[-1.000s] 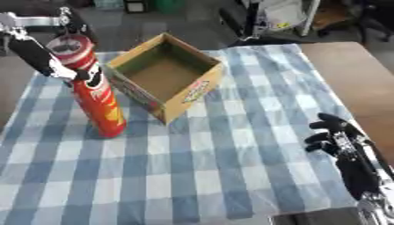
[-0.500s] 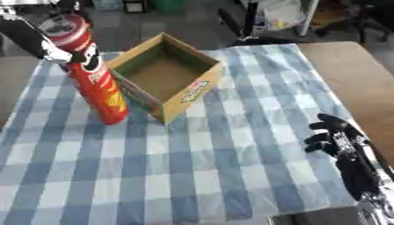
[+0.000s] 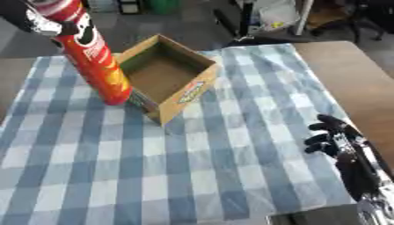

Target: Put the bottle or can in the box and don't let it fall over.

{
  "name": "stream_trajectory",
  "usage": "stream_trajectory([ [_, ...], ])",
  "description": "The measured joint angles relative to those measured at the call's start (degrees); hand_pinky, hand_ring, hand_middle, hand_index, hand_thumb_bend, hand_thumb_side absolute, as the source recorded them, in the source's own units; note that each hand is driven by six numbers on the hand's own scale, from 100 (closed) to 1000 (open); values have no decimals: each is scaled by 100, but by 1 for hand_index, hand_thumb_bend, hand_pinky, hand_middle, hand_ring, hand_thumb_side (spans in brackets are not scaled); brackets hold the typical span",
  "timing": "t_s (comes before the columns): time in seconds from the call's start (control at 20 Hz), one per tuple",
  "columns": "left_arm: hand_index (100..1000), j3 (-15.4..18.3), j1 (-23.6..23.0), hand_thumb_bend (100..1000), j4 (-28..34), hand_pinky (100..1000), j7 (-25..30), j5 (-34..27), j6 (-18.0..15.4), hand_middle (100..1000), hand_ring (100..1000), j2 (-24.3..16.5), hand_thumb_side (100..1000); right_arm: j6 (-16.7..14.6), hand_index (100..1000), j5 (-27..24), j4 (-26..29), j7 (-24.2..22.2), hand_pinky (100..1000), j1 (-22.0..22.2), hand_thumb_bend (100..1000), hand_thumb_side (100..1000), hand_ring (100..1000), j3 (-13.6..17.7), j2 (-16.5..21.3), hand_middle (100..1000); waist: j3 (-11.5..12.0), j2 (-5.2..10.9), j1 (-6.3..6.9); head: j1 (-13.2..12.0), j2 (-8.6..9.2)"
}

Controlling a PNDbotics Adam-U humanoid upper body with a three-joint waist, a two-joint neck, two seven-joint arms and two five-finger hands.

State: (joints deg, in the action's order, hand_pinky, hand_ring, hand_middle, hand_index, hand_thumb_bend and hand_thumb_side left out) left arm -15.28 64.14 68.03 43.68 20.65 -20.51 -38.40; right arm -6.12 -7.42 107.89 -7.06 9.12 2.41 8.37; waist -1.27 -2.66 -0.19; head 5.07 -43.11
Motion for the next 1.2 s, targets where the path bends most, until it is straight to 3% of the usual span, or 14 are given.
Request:
stream_trajectory([
  [0.85,769,67,98,116,-457,372,-1040,1047,-918,545,488,489,100,20,820,-110,11,-217,527,-296,100,643,579,-192,88,662,-659,-276,-43,-147,316],
  [1.2,828,30,85,170,-782,465,-1143,1467,-1088,620,568,614,175,29,820,-188,56,-282,526,-447,100,642,579,-245,102,662,-894,-381,-50,-151,453],
])
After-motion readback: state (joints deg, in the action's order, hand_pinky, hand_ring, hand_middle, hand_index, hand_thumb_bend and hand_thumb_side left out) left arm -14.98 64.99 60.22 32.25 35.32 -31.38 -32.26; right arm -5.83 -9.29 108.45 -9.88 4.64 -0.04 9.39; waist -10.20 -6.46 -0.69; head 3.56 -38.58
